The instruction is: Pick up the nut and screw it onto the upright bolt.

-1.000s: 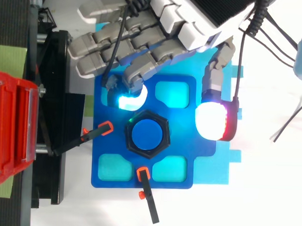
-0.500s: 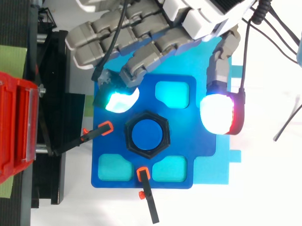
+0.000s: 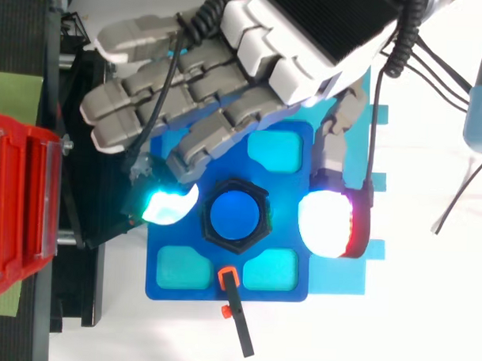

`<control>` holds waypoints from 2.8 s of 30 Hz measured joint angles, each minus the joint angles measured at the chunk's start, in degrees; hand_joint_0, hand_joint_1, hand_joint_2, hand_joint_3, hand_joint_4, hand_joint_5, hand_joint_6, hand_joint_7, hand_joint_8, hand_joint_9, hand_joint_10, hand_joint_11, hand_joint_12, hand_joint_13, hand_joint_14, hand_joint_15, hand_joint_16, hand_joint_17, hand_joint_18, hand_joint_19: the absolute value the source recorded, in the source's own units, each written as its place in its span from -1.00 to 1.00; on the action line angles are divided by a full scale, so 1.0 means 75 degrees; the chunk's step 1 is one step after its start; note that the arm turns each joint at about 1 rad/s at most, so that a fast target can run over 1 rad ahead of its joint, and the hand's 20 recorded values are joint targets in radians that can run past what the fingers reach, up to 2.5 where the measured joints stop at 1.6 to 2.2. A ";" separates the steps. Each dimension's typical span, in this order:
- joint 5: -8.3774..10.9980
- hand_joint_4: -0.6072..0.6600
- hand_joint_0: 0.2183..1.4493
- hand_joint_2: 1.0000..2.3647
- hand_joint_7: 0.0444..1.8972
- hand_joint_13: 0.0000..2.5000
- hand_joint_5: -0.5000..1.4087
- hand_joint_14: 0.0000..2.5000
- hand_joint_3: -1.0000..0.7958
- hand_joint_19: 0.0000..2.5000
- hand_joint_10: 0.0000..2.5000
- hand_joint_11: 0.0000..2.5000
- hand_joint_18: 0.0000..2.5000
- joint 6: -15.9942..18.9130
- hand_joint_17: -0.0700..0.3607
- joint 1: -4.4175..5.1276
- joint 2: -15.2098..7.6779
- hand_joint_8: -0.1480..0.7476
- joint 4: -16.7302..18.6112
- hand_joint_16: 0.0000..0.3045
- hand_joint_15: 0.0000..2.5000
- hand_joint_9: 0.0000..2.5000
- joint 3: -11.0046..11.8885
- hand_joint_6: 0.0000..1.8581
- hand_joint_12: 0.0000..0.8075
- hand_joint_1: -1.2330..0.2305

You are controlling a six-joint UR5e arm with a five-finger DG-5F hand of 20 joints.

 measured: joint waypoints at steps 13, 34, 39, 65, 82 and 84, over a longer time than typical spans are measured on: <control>0.0136 0.32 -0.74 -1.00 -0.15 -0.95 -0.70 -1.00 -0.44 -1.00 -1.00 -1.00 -1.00 0.0000 -0.19 0.0146 -0.0002 -0.08 -0.0091 -0.70 -1.00 -0.80 -0.0157 -0.46 -0.11 0.42; 0.0031 0.42 -0.71 -1.00 0.04 -0.84 -0.66 -1.00 -0.44 -1.00 -1.00 -1.00 -1.00 -0.0065 -0.22 0.0079 -0.0001 -0.03 -0.0052 -0.72 -1.00 -0.68 -0.0355 -0.46 -0.15 0.31; 0.0017 0.42 -0.70 -1.00 0.15 -0.81 -0.64 -1.00 -0.44 -1.00 -1.00 -1.00 -1.00 -0.0075 -0.24 0.0069 -0.0001 -0.03 -0.0031 -0.73 -1.00 -0.65 -0.0362 -0.46 -0.16 0.30; -0.0436 0.40 -0.68 -1.00 0.38 -0.76 -0.59 -1.00 -0.44 -1.00 -1.00 -1.00 -1.00 -0.0056 -0.29 -0.0254 -0.0001 -0.01 0.0332 -0.75 -1.00 -0.57 -0.0273 -0.45 -0.19 0.27; -0.0485 0.38 -0.66 -1.00 0.35 -0.71 -0.56 -1.00 -0.44 -1.00 -1.00 -1.00 -0.97 -0.0041 -0.31 -0.0305 -0.0001 0.01 0.0346 -0.77 -1.00 -0.50 -0.0250 -0.40 -0.23 0.25; -0.0510 0.38 -0.66 -1.00 0.35 -0.70 -0.56 -1.00 -0.44 -1.00 -1.00 -1.00 -0.96 -0.0029 -0.32 -0.0319 -0.0001 0.01 0.0346 -0.77 -1.00 -0.49 -0.0237 -0.40 -0.23 0.25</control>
